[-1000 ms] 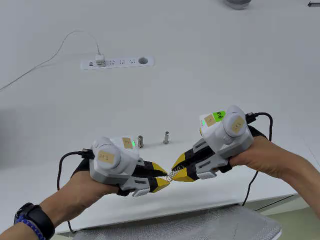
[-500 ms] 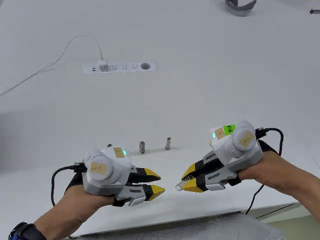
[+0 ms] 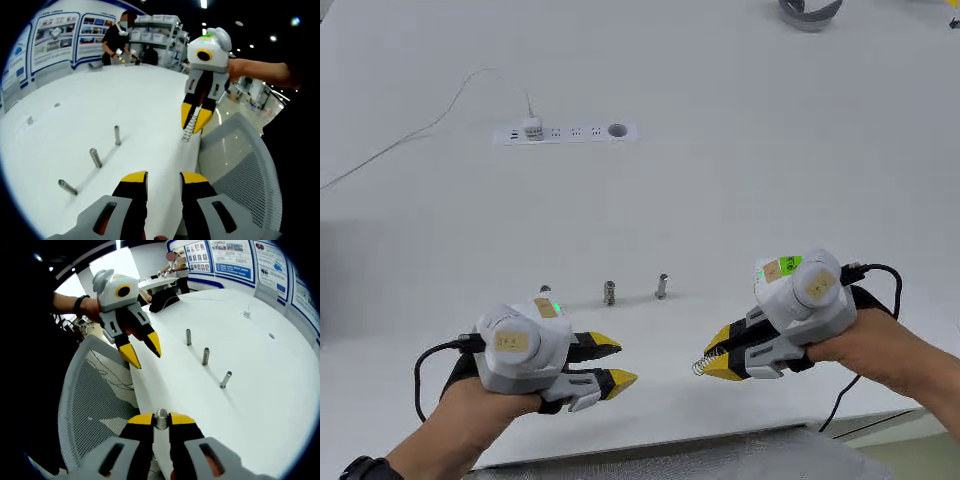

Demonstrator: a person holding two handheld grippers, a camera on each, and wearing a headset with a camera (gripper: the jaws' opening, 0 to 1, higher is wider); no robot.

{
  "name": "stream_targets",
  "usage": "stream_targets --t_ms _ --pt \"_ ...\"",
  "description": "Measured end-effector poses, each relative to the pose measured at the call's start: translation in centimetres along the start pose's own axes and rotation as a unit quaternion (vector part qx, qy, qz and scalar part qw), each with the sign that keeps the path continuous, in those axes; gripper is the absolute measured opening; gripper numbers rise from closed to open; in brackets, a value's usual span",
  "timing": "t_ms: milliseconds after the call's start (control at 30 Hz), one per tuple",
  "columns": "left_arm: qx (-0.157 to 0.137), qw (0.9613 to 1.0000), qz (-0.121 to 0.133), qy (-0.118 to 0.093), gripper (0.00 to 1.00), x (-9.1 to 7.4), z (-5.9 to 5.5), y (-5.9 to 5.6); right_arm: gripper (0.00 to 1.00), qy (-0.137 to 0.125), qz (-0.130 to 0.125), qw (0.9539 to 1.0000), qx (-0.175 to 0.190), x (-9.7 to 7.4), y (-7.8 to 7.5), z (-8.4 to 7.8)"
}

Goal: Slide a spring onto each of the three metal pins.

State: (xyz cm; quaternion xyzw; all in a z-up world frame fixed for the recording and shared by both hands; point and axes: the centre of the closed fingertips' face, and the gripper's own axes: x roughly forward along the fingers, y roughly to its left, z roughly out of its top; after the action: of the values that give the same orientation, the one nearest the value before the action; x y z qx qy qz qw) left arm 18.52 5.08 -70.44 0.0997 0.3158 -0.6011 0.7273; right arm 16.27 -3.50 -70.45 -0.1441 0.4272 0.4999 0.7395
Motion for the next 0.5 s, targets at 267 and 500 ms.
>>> stream_targets --t_ms 267,500 --pt "-0.019 0.9994 0.028 -0.004 0.34 -0.7 -0.6 1.4 0.13 0.009 -0.016 0.9998 0.005 0.2 -1.8 -0.5" --pt "-0.034 0.9981 0.05 -0.01 0.39 -1.4 -0.7 2.6 0.13 0.013 -0.023 0.9996 0.008 0.4 -3.0 -0.1"
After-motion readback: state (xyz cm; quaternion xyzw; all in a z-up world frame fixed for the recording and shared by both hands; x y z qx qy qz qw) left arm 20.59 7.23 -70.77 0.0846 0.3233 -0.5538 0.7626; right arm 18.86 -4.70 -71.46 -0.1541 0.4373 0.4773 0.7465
